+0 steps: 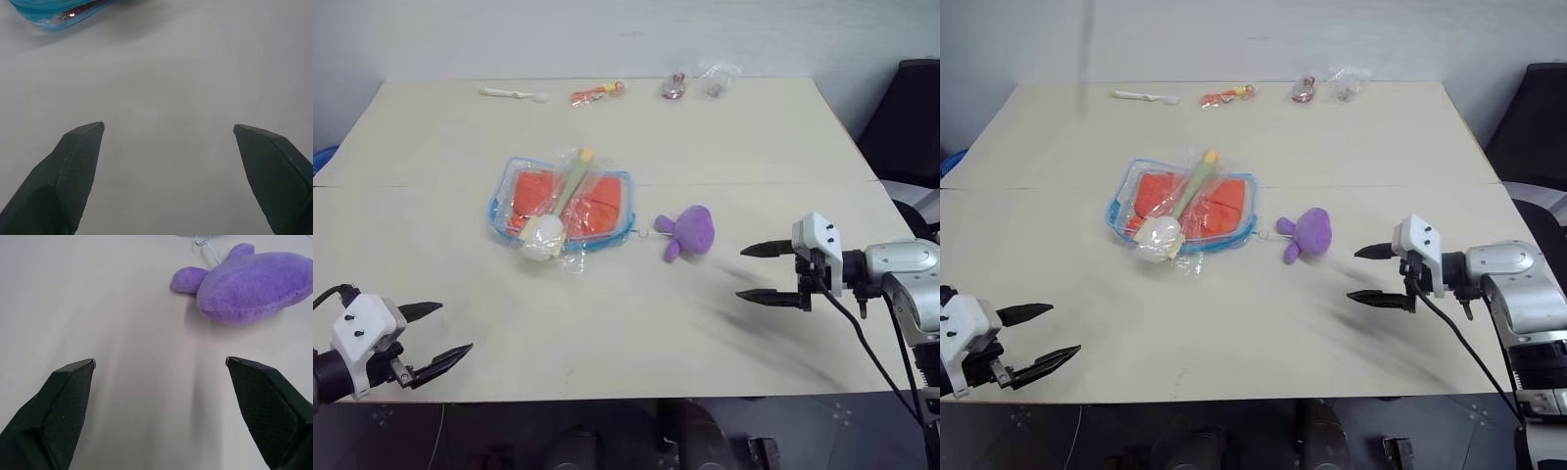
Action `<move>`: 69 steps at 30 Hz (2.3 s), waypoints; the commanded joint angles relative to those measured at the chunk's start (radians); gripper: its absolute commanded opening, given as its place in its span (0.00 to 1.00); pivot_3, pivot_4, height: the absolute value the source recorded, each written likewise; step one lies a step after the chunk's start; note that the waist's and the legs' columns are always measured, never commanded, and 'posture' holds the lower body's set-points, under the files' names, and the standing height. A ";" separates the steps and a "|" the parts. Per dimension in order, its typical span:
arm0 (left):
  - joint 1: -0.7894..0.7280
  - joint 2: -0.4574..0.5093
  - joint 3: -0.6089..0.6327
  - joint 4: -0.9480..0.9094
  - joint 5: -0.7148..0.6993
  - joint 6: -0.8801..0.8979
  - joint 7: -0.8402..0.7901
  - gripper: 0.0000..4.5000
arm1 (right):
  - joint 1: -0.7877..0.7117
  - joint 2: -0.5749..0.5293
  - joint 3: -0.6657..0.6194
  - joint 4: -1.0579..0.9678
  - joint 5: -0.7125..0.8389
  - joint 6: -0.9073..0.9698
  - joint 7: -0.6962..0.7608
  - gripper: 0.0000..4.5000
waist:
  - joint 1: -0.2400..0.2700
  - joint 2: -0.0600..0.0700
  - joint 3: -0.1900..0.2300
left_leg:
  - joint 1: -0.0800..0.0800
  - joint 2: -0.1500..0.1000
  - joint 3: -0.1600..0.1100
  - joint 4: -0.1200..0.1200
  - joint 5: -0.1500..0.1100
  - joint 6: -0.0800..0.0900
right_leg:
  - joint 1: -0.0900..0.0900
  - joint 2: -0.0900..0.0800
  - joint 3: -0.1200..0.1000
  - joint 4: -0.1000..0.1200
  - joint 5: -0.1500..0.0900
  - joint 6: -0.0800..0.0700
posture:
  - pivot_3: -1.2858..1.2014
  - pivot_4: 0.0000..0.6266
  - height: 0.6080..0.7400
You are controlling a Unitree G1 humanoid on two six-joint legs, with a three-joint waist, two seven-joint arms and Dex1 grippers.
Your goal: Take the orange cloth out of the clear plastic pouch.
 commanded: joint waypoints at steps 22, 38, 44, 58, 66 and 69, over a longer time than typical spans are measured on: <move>-0.038 0.006 -0.014 -0.021 -0.029 0.101 0.041 1.00 | 0.013 0.005 -0.046 -0.024 0.049 0.030 -0.031 0.99 | 0.000 0.000 0.000 | 0.000 0.000 0.001 0.001 0.000 0.000 | 0.000 0.000 0.000 0.001 0.000 0.000 | 0.52 0.24 1.00; -0.752 0.016 -0.160 -0.096 -0.437 0.801 0.508 1.00 | 0.077 0.070 -0.094 -0.444 0.263 0.239 -0.177 0.99 | 0.016 -0.003 -0.002 | 0.001 -0.001 -0.002 0.004 0.002 -0.003 | 0.002 -0.001 0.001 0.004 0.001 0.000 | 0.52 0.24 1.00; -1.291 -0.143 -0.409 0.250 -0.300 1.028 0.733 1.00 | 0.076 0.104 -0.071 -0.555 0.298 0.267 -0.225 0.99 | 0.022 -0.005 -0.002 | 0.005 -0.003 -0.002 0.001 0.002 -0.003 | 0.009 0.001 0.001 0.002 0.002 0.000 | 0.52 0.24 1.00; -1.615 -0.299 -0.794 0.990 0.093 0.687 0.575 1.00 | 0.096 0.133 -0.064 -0.604 0.300 0.247 -0.288 0.99 | 0.001 -0.007 -0.001 | 0.007 -0.003 -0.001 0.000 0.003 -0.004 | 0.010 0.003 0.000 0.000 0.002 0.000 | 0.52 0.24 1.00; -1.585 -0.314 -0.763 0.964 0.137 0.685 0.545 0.51 | 0.112 0.137 -0.064 -0.611 0.295 0.231 -0.310 1.00 | 0.004 -0.007 -0.001 | 0.006 -0.003 -0.001 0.001 0.004 -0.003 | 0.010 0.002 0.000 0.000 0.002 0.001 | 0.52 0.24 1.00; -1.562 -0.304 -0.749 0.898 0.138 0.726 0.547 0.29 | 0.110 0.141 -0.054 -0.598 0.286 0.217 -0.302 1.00 | 0.003 -0.007 -0.001 | 0.006 -0.003 -0.001 0.001 0.004 -0.003 | 0.010 0.002 0.000 0.000 0.002 0.001 | 0.52 0.24 1.00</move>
